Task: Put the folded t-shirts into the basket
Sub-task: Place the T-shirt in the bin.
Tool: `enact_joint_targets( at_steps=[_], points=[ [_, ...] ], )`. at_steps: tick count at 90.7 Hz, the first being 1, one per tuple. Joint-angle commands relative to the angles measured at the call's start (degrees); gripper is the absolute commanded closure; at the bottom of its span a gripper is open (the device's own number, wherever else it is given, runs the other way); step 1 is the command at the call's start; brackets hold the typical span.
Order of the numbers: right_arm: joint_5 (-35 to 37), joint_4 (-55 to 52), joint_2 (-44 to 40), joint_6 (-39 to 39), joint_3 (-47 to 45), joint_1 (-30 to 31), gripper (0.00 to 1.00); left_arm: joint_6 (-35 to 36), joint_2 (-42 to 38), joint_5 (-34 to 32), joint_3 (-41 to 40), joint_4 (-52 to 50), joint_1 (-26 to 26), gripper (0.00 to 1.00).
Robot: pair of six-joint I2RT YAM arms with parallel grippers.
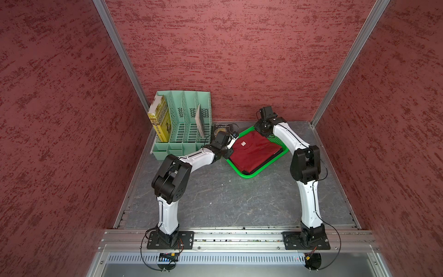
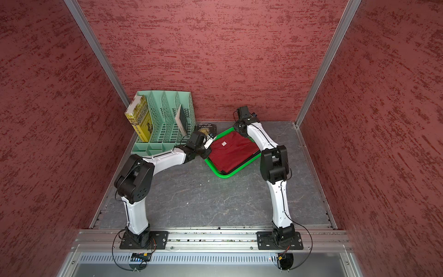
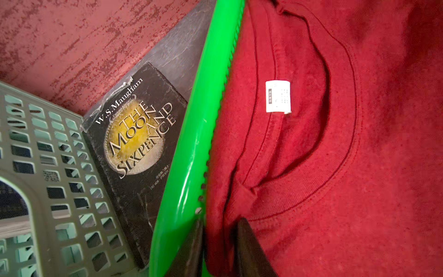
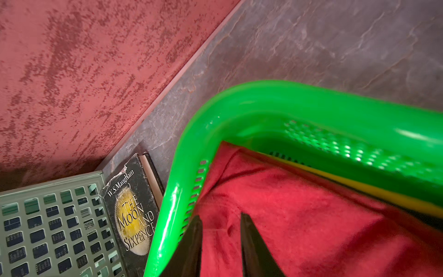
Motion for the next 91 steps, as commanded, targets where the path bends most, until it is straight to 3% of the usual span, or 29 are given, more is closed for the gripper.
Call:
enact_joint_targets(
  at_steps=[1,7,17,26,37,41,47,51,68,91],
  points=[
    [-0.39,0.66,-3.73,-2.42,-1.2,-0.7,0.66,0.72,0.66,-0.54,1.27,0.16,0.05,0.48],
    [-0.03,-1.05,-5.38,-4.56,-1.55,-0.65,0.65,0.3,-0.74,0.29,0.02,1.05,-0.78,0.4],
    [-1.31,-2.26,-9.13,-11.33,-4.73,-0.7,0.64,0.2,-5.58,0.74,-2.88,1.97,-3.91,0.4],
    [-5.29,-6.91,-11.18,-19.28,-6.53,-0.7,0.62,-2.12,-10.54,5.17,-4.93,2.56,-7.12,0.42],
    [-7.4,-15.43,-11.28,-26.93,-7.94,-0.7,0.63,-2.03,-9.35,16.69,-3.63,-0.04,-9.04,0.51],
    [-7.29,-18.71,-10.83,-28.75,-7.84,-0.7,0.63,-1.51,-7.68,20.78,-2.76,-1.27,-9.12,0.59],
    [-5.22,-22.98,-10.36,-30.05,-7.77,-0.72,0.64,-0.98,-5.62,23.96,-1.94,-2.19,-9.84,0.68],
    [-4.09,-24.47,-10.25,-31.06,-8.03,-0.77,0.65,-0.52,-4.59,24.86,-2.11,-1.85,-10.33,0.69],
    [-3.34,-28.04,-7.68,-34.26,-6.97,-2.04,0.77,-1.73,0.54,26.19,-2.49,-0.18,-11.46,0.73],
    [0.85,-29.56,-2.6,-35.25,-8.77,-4.02,0.95,-5.39,6.2,13.28,1.61,-11.66,-12.34,0.83]
  ],
)
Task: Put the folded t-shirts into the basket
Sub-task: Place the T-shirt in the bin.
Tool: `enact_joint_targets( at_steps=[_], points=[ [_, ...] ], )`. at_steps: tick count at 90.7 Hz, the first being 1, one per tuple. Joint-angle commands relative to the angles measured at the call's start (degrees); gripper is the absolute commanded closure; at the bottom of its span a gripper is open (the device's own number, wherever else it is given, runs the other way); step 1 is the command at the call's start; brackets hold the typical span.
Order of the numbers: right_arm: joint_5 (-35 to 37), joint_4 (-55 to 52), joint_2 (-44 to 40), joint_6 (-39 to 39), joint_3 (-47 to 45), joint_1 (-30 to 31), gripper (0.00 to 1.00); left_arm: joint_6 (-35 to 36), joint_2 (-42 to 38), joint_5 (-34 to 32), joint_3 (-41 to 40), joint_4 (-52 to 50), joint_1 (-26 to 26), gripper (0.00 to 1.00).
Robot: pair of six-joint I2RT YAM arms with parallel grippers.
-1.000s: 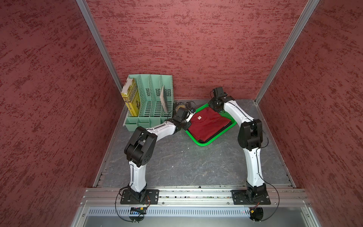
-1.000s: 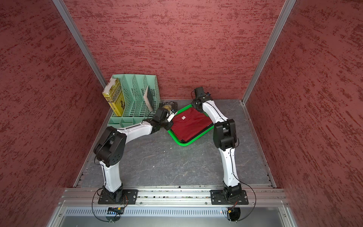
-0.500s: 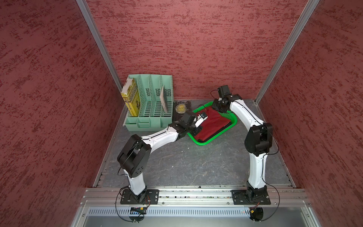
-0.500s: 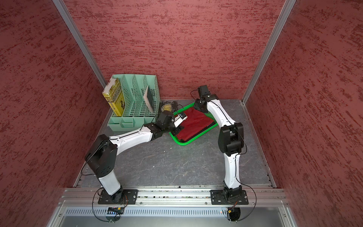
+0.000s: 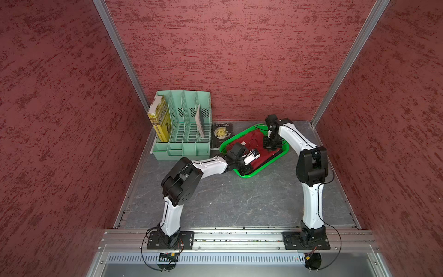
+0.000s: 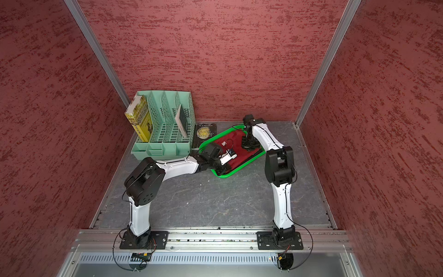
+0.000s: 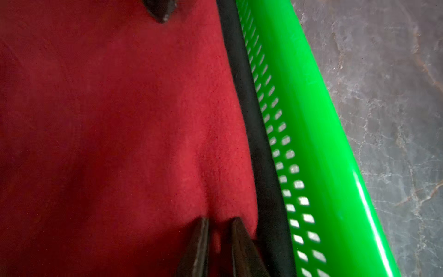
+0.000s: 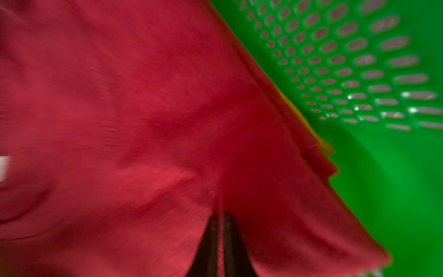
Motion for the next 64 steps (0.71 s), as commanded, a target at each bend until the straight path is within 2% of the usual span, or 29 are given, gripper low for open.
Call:
enact_joint_targets(
  at_steps=[1,20,37,42,54,64],
  points=[
    [3.25,-2.12,2.06,-1.37,-1.23,-1.63,0.95,-2.09,3.0,-6.92,1.35,-8.63,-0.45,0.83],
    [2.36,-0.5,3.87,-1.46,-3.47,-4.08,0.95,-3.64,-0.46,-8.57,-3.43,-9.15,-0.05,0.83],
    [-0.56,1.69,-0.26,-1.13,-7.1,-4.32,0.89,-6.44,-4.72,-10.06,-6.13,-15.21,1.38,0.83],
    [-3.89,3.67,-3.08,-1.08,-9.28,-4.36,0.85,-7.58,-7.21,-10.1,-7.67,-16.18,1.7,0.82],
    [-18.56,15.79,-13.41,3.0,-19.66,-4.34,0.75,-10.21,-17.66,-8.96,-13.31,-14.69,0.97,0.8],
    [-22.9,25.39,-24.44,7.93,-29.88,-4.28,0.67,-12.57,-29.06,-8.55,-18.97,-12.02,-1.14,0.78]
  ],
)
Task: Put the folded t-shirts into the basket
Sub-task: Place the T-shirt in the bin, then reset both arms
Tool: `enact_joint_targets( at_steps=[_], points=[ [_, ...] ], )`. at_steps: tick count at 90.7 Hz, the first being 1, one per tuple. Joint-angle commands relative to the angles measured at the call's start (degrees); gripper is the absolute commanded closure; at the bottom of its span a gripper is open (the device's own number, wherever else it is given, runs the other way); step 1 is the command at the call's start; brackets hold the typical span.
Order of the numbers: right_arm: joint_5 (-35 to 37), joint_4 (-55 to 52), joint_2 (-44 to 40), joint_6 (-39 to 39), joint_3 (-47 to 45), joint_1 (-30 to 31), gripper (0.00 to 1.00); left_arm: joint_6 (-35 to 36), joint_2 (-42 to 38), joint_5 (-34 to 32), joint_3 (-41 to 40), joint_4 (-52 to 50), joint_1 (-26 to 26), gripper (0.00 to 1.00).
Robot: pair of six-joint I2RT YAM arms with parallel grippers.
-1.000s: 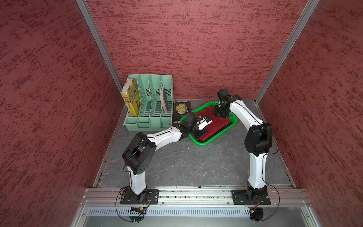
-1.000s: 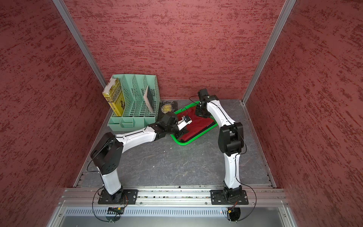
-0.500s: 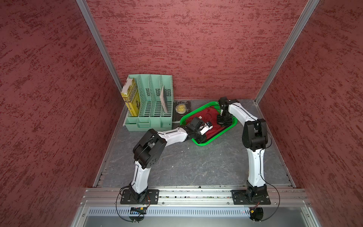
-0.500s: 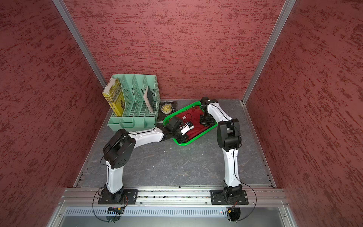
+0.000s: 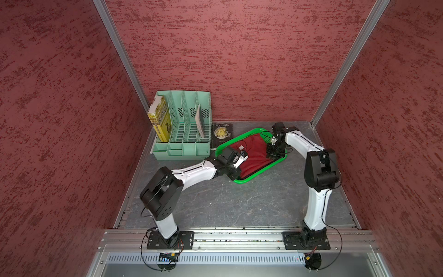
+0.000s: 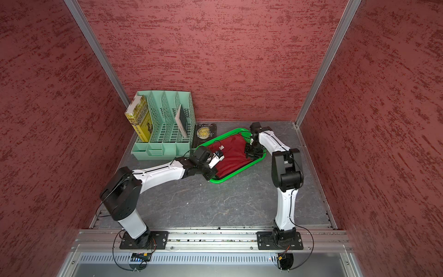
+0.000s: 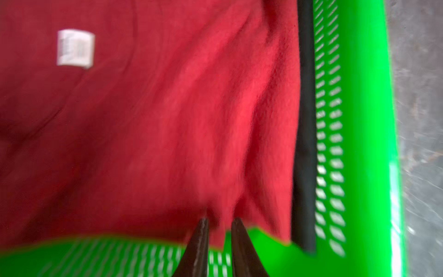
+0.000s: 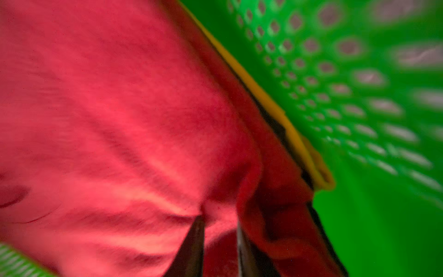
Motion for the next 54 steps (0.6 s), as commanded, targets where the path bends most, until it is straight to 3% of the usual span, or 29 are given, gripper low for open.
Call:
enact_joint_targets(
  at_steps=[1,8,15,23,24,26,27,29,32,34,36,47,54],
  points=[
    [-7.62,12.38,-12.21,5.84,-7.27,-1.08,0.66,-4.26,-10.16,-0.11,-5.16,-1.63,-1.94,0.78],
    [-5.74,15.16,-19.05,7.47,-11.96,-1.07,0.59,-7.64,-18.37,-2.14,-9.88,1.23,-2.06,0.66],
    [-3.7,18.49,-28.12,8.27,-17.19,-1.0,0.52,-10.44,-26.72,-4.86,-13.78,2.74,-1.75,0.48],
    [-0.33,24.76,-39.87,8.88,-24.54,-0.95,0.42,-13.73,-34.4,-10.52,-18.99,5.95,-1.22,0.39],
    [0.25,25.42,-40.92,8.98,-25.64,-0.88,0.4,-14.13,-35.79,-11.55,-19.88,6.76,-1.15,0.36],
    [1.3,27.71,-44.25,8.71,-28.13,-0.9,0.39,-15.06,-37.79,-12.85,-21.7,8.43,-0.86,0.13],
    [1.55,29.04,-45.66,8.32,-29.28,-0.91,0.38,-15.63,-38.36,-14.08,-22.73,9.32,-0.71,0.06],
    [2.07,31.89,-48.76,7.44,-31.85,-0.75,0.34,-16.91,-40.39,-15.84,-24.46,10.69,-0.49,0.01],
    [3.09,36.12,-53.66,6.43,-36.48,-0.67,0.24,-18.99,-43.44,-18.15,-26.66,11.49,-0.17,0.0],
    [3.77,38.49,-57.11,5.59,-39.83,-0.61,0.09,-20.26,-45.24,-19.34,-27.68,11.52,0.0,0.0],
    [4.47,40.8,-59.95,4.58,-42.64,-0.55,0.03,-21.14,-46.95,-19.92,-28.77,11.31,0.08,0.0],
    [12.19,45.38,-72.79,-1.29,-55.61,-0.52,0.01,-22.73,-54.97,-24.97,-35.32,12.44,0.54,0.0],
    [16.78,46.7,-78.19,-7.09,-62.02,-0.48,0.02,-23.66,-57.0,-31.76,-38.86,14.37,1.92,0.0]
  ],
)
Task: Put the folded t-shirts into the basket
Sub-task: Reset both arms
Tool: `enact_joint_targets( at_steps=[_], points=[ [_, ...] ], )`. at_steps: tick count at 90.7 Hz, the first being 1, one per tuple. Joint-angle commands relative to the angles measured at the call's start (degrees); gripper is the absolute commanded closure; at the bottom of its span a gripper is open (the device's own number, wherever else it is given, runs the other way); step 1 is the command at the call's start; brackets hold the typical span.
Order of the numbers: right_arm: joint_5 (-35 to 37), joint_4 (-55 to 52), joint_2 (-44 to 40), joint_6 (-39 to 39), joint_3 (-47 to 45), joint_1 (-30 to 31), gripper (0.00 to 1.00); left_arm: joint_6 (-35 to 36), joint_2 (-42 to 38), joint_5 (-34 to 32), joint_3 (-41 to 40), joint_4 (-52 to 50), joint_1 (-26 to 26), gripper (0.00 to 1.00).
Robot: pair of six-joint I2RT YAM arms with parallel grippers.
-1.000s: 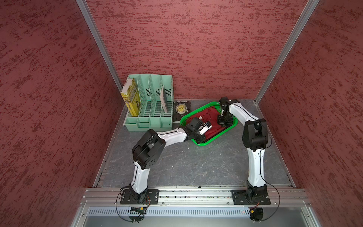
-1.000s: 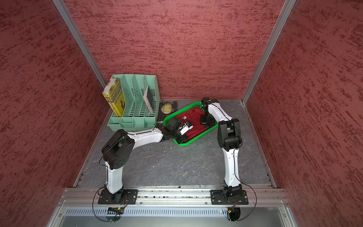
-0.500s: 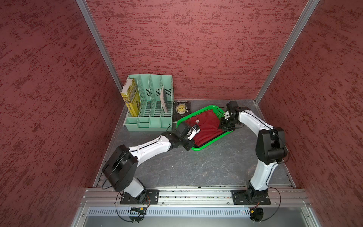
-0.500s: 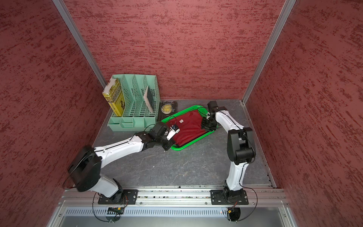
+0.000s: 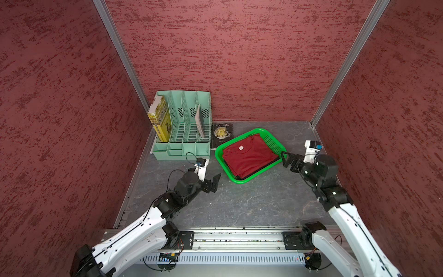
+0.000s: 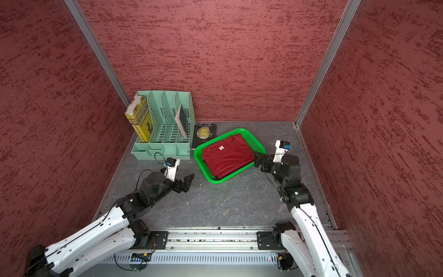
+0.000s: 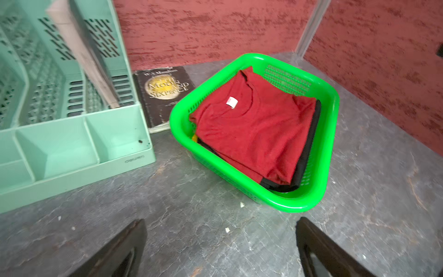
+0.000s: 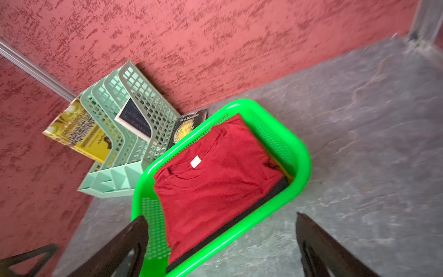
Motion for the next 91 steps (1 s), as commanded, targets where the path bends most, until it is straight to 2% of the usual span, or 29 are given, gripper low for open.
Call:
enact_joint_targets(
  at_steps=[1,10,15,18,20,28,36,38,41,46,49,61,71,75,78,82,91],
  points=[
    [10.12,7.44,-4.86,-9.35,-9.31,0.23,0.02,-3.45,-3.05,-11.01,-4.65,5.14,1.74,0.0],
    [10.46,13.23,-8.69,-16.04,-17.25,0.17,0.02,3.63,-2.83,-12.27,-11.98,19.04,3.79,0.0],
    [11.85,18.5,-9.18,-17.27,-21.03,0.18,0.02,1.21,-1.49,-16.72,-14.1,23.74,6.33,0.0],
    [12.14,20.5,-9.03,-18.76,-22.49,0.16,0.01,0.76,-1.03,-16.03,-15.68,27.65,8.28,0.0],
    [12.6,22.4,-8.54,-19.63,-23.38,0.15,0.01,0.83,-0.95,-14.67,-16.97,30.37,10.0,0.0],
    [11.73,32.57,-4.38,-24.25,-26.68,0.19,0.01,0.39,-1.01,0.18,-20.36,40.64,18.87,0.0],
    [9.48,46.82,3.29,-26.67,-30.26,0.11,0.02,0.56,-1.26,11.98,-18.1,39.1,27.92,0.0],
    [9.16,50.73,5.68,-27.06,-31.23,0.09,0.02,1.84,-1.49,14.0,-16.55,36.09,29.34,0.0],
    [9.27,56.11,9.84,-27.23,-32.12,0.07,0.02,7.61,-1.76,17.71,-14.29,31.19,30.49,0.0],
    [9.32,64.87,17.33,-28.34,-31.93,0.07,0.02,11.47,-1.44,14.32,-11.69,24.43,30.83,0.0],
    [8.9,68.2,20.82,-28.91,-31.24,0.07,0.01,12.75,-1.04,12.46,-11.78,24.19,31.25,0.0],
    [8.3,81.99,36.58,-30.57,-28.08,-0.33,0.01,15.05,5.37,15.28,-19.36,42.06,34.6,0.0],
    [9.47,93.6,51.06,-28.64,-26.38,-2.44,0.01,15.02,14.74,17.76,-17.49,45.07,37.2,0.0],
    [8.7,89.72,50.53,-27.98,-25.53,-3.14,0.01,15.43,18.41,19.02,-15.56,45.62,37.49,0.0],
    [5.28,84.09,48.56,-27.82,-24.07,-4.19,0.02,15.67,21.13,20.09,-14.31,45.91,37.72,0.0],
    [2.89,82.06,48.81,-27.76,-22.22,-4.82,0.02,15.72,24.05,20.48,-12.54,46.66,38.05,0.0],
    [7.96,75.97,48.66,-24.81,-18.9,-5.8,0.02,15.18,29.43,21.11,-11.3,52.64,39.74,0.0]
  ],
)
